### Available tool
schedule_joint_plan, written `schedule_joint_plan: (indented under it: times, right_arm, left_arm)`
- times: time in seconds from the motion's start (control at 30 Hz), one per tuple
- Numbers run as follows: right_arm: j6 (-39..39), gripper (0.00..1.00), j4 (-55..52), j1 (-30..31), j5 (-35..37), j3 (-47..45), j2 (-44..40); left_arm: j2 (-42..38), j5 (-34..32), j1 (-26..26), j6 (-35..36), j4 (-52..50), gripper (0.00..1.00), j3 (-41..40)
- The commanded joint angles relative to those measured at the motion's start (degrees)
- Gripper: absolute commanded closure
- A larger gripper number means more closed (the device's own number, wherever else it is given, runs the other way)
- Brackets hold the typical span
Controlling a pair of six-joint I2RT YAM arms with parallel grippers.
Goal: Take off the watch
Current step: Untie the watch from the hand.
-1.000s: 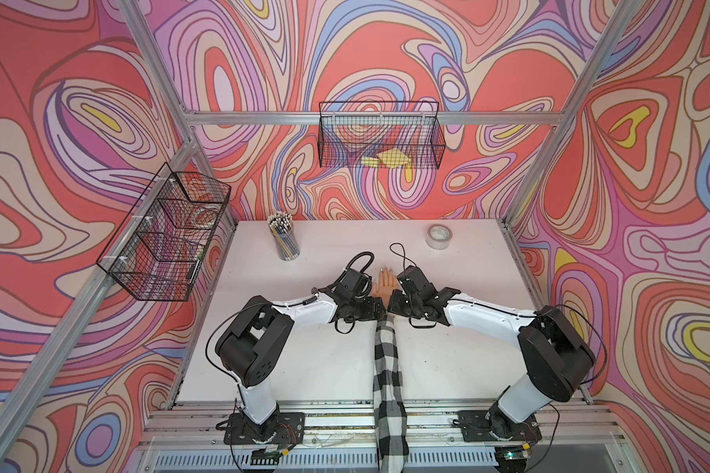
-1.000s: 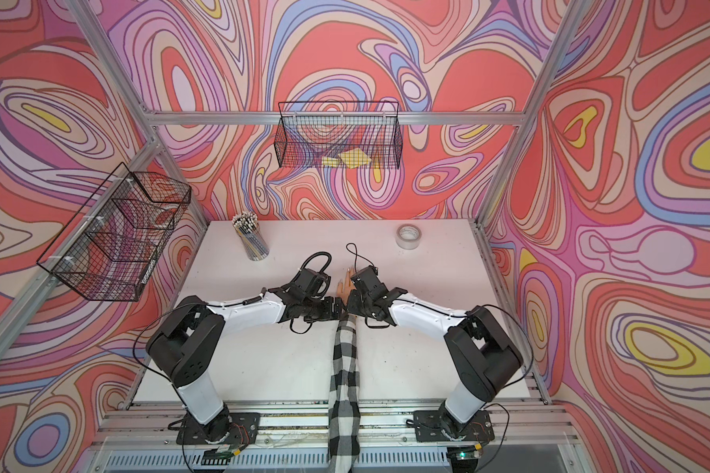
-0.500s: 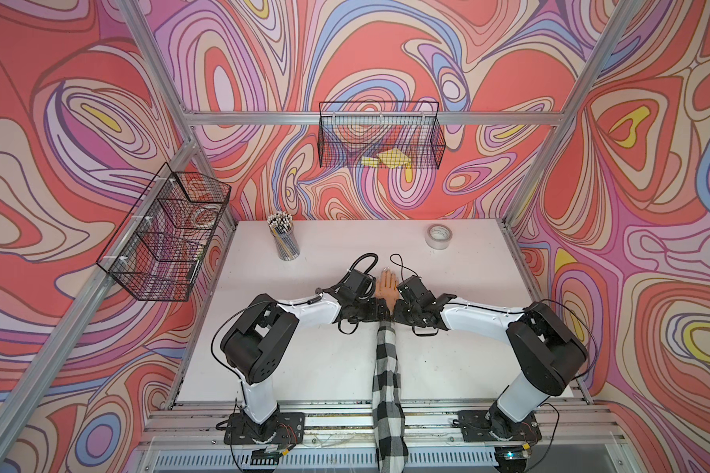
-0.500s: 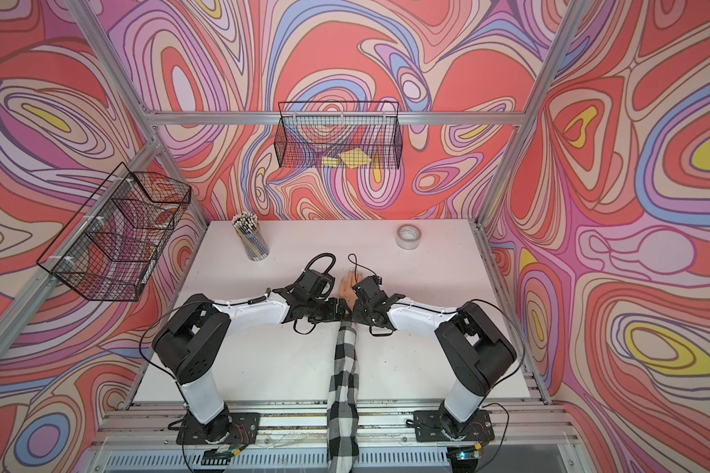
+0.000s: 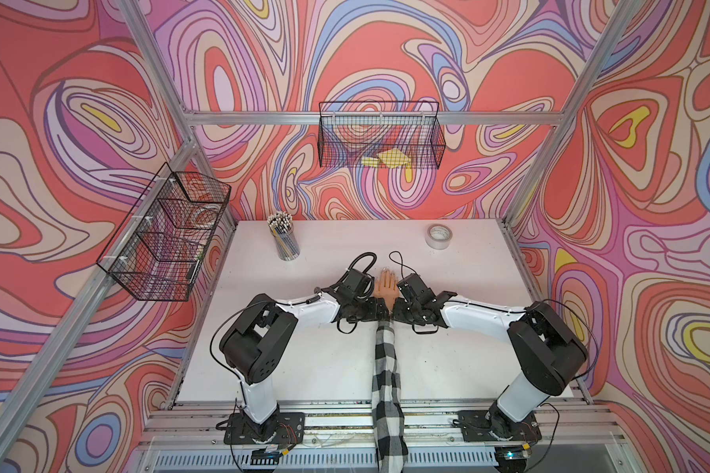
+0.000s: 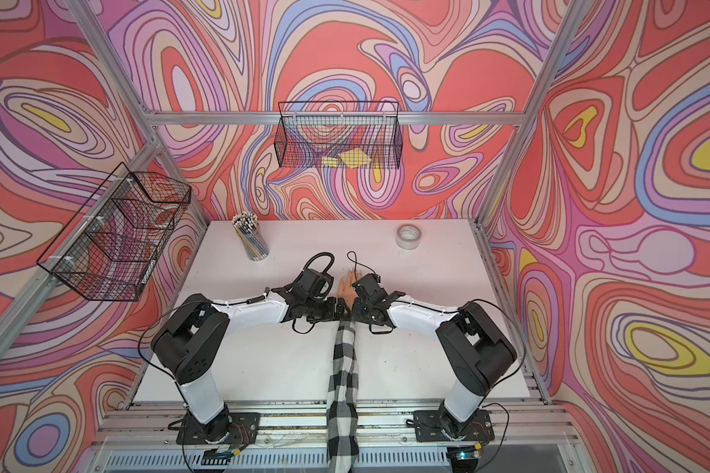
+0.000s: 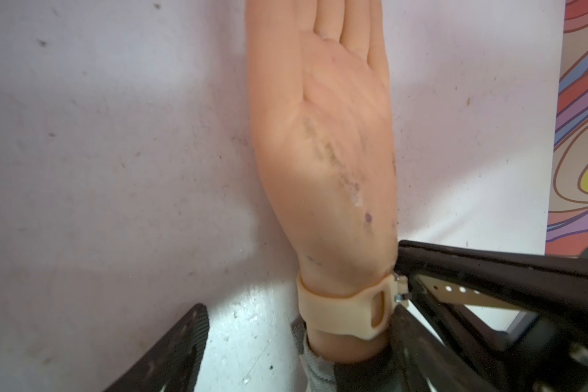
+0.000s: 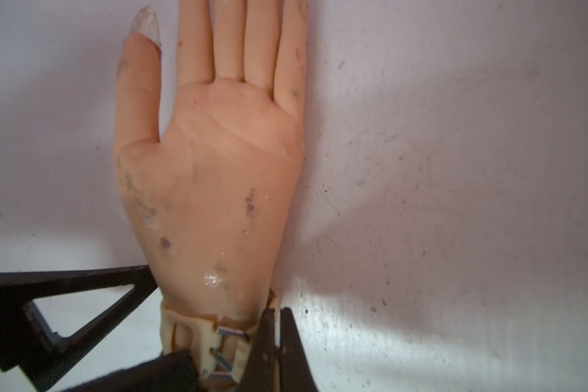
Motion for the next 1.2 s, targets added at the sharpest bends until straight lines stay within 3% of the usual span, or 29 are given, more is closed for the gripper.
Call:
schedule_joint_plan:
  times: [0.0, 0.53, 1.17]
  right_arm:
    - [-1.0, 1.00, -0.9, 0.2, -3.0, 2.6, -1.5]
    - [-2.7, 1.00, -1.9, 0.2, -4.3, 5.5, -2.9]
    - [0.6, 1.00, 0.4, 0.0, -1.6, -3.1, -5.1]
  left_arm:
    - [-1.4, -3.9, 1.2, 0.9, -5.0, 0.15, 0.6]
    - [-2.3, -5.7, 2.1, 1.8, -7.0, 0.14, 2.0]
    - [0.9, -3.3, 2.1, 0.9, -4.2, 0.15, 0.1]
